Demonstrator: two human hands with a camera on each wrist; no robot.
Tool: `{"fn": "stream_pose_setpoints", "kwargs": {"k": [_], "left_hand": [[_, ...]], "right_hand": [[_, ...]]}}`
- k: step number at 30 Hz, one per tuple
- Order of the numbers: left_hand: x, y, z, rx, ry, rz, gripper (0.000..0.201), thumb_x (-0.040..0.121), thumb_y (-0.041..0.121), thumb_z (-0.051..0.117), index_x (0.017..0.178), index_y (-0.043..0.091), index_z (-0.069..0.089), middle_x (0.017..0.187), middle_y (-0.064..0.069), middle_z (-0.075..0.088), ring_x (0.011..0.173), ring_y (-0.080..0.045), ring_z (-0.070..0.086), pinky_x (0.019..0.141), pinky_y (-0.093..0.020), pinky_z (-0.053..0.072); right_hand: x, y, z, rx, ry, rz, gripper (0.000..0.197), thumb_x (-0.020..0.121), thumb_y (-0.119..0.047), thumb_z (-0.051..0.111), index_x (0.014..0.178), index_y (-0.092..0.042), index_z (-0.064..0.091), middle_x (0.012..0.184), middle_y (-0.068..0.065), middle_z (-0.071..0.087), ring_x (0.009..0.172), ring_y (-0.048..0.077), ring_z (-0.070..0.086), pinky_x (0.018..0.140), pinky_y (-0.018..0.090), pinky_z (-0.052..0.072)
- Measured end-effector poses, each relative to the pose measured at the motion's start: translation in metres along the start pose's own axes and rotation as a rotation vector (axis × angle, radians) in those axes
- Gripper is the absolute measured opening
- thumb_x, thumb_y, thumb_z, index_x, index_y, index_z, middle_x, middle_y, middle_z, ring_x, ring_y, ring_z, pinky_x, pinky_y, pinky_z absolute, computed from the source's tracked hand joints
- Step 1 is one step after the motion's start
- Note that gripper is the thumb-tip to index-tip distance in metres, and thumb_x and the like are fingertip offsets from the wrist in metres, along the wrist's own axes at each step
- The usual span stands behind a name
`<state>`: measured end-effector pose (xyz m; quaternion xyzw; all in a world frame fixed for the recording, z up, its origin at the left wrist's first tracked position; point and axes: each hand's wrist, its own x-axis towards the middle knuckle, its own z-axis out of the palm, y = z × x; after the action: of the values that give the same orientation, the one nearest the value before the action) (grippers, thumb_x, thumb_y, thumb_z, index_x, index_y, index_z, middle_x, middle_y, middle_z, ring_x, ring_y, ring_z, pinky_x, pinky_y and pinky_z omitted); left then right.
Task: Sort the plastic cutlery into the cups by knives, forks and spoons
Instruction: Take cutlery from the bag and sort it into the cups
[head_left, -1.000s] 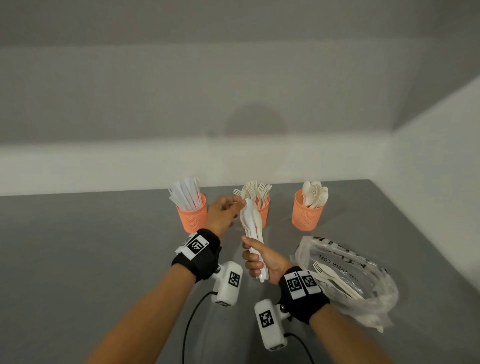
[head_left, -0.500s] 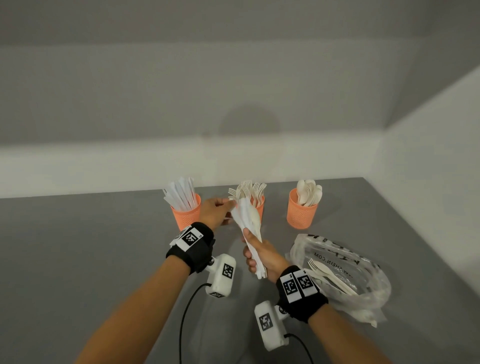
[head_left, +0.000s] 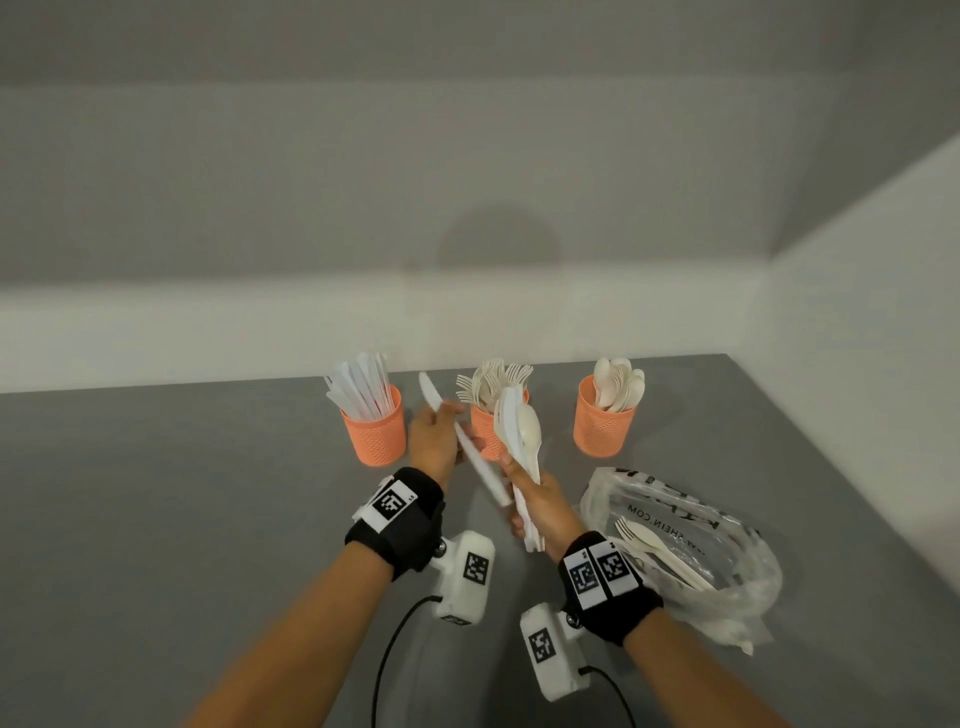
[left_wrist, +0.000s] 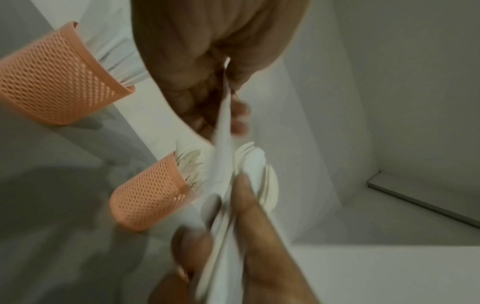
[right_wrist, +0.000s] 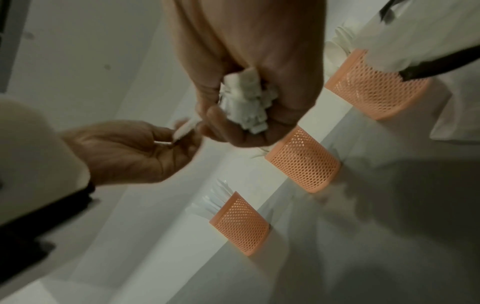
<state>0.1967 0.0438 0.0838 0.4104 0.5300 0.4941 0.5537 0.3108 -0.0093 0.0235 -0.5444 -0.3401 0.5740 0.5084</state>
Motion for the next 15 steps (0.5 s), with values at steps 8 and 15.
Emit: {"fn": "stream_pose_setpoints", "kwargs": {"k": [8, 15], "left_hand": [[-0.009, 0.003, 0.003, 0.323, -0.154, 0.092, 0.019, 0.087, 0.017, 0.062, 0.071, 0.009, 0.058, 0.062, -0.004, 0.053, 0.026, -0.001, 0.036, 0.031, -0.012, 0.027], [-0.018, -0.018, 0.018, 0.284, -0.128, 0.145, 0.019, 0.087, 0.009, 0.062, 0.068, 0.005, 0.061, 0.052, -0.003, 0.050, 0.028, -0.002, 0.043, 0.031, -0.011, 0.030]], "right_hand": [[0.001, 0.004, 0.005, -0.205, 0.088, -0.248, 0.014, 0.095, -0.037, 0.046, 0.087, -0.028, 0.054, 0.053, -0.004, 0.042, 0.042, 0.009, 0.037, 0.039, 0.022, 0.031], [0.004, 0.005, 0.005, -0.146, 0.128, -0.160, 0.034, 0.096, -0.046, 0.038, 0.081, -0.022, 0.057, 0.053, -0.001, 0.045, 0.046, 0.014, 0.039, 0.044, 0.025, 0.030]]}}
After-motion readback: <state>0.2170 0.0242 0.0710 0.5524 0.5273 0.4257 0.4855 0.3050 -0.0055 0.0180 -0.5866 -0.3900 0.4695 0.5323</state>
